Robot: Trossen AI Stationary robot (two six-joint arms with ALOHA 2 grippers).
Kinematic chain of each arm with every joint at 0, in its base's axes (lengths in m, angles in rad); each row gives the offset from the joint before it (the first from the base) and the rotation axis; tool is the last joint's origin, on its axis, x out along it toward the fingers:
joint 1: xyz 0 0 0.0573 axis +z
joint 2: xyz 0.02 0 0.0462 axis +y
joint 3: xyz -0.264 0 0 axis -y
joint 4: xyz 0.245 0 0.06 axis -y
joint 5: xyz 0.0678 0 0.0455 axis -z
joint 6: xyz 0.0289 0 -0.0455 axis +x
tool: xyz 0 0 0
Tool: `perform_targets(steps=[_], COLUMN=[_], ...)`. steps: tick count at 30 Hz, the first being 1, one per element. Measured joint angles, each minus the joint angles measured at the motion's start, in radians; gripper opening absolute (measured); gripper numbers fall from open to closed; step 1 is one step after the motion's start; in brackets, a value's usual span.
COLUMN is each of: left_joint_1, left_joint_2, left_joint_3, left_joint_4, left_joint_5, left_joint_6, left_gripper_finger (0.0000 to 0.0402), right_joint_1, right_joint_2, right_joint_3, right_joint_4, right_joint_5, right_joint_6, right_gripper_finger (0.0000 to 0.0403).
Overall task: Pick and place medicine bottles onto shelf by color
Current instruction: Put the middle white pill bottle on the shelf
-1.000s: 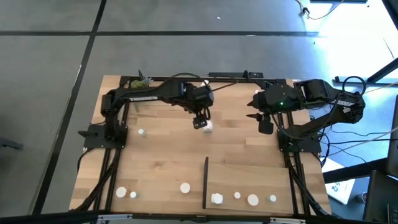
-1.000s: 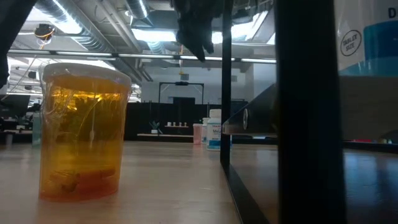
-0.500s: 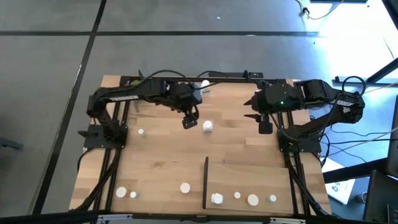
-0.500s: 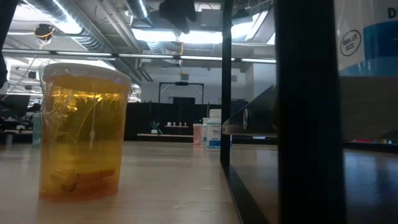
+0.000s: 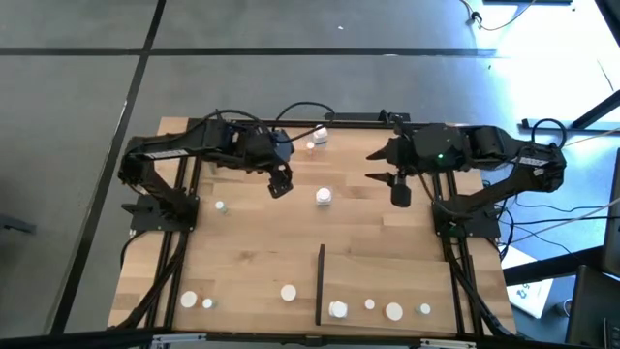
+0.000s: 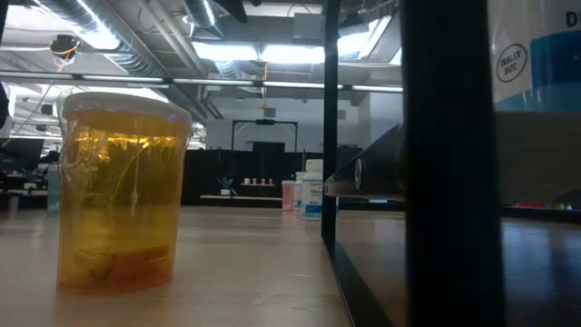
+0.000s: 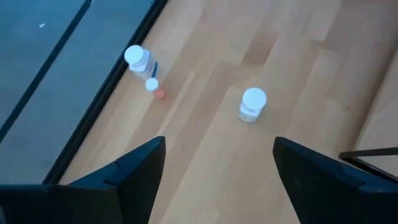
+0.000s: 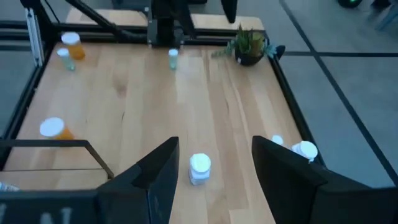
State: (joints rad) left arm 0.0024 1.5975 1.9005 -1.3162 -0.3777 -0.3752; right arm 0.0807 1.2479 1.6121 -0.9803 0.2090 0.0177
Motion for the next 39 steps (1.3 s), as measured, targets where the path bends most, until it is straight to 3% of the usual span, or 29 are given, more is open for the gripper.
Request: perform_targets(steps=[6, 11, 21, 32, 39], left_joint_1=[-0.003, -0.003, -0.003, -0.003, -0.014], left_joint_2=[-0.019, -0.025, -0.025, -0.025, -0.024], left_joint_3=[-0.001, -0.001, -0.001, -0.001, -0.001], left_joint_4=[-0.028, -0.042, -0.067, -0.069, -0.072], left_joint_5=[-0.015, -0.023, -0.023, -0.023, -0.023], left_joint_6=[-0.010, -0.011, -0.013, -0.016, -0.017], left_gripper_finger=[0.0293, 0.0293, 0.0292, 0.0292, 0.0292], right_joint_1=[0.000, 0.000, -0.018, -0.024, -0.105], right_joint_2=[0.062, 0.117, 0.133, 0.175, 0.224], right_joint_3=[-0.001, -0.003, -0.003, -0.003, -0.003], right_joint_4=[-0.002, -0.005, 0.057, 0.073, 0.069], right_joint_5=[0.050, -0.014, -0.010, 0.029, -0.202], right_joint_6=[-0.054, -0.105, -0.178, -0.233, -0.215], right_gripper_finger=[0.0204, 0.0202, 0.0152, 0.0217, 0.0228])
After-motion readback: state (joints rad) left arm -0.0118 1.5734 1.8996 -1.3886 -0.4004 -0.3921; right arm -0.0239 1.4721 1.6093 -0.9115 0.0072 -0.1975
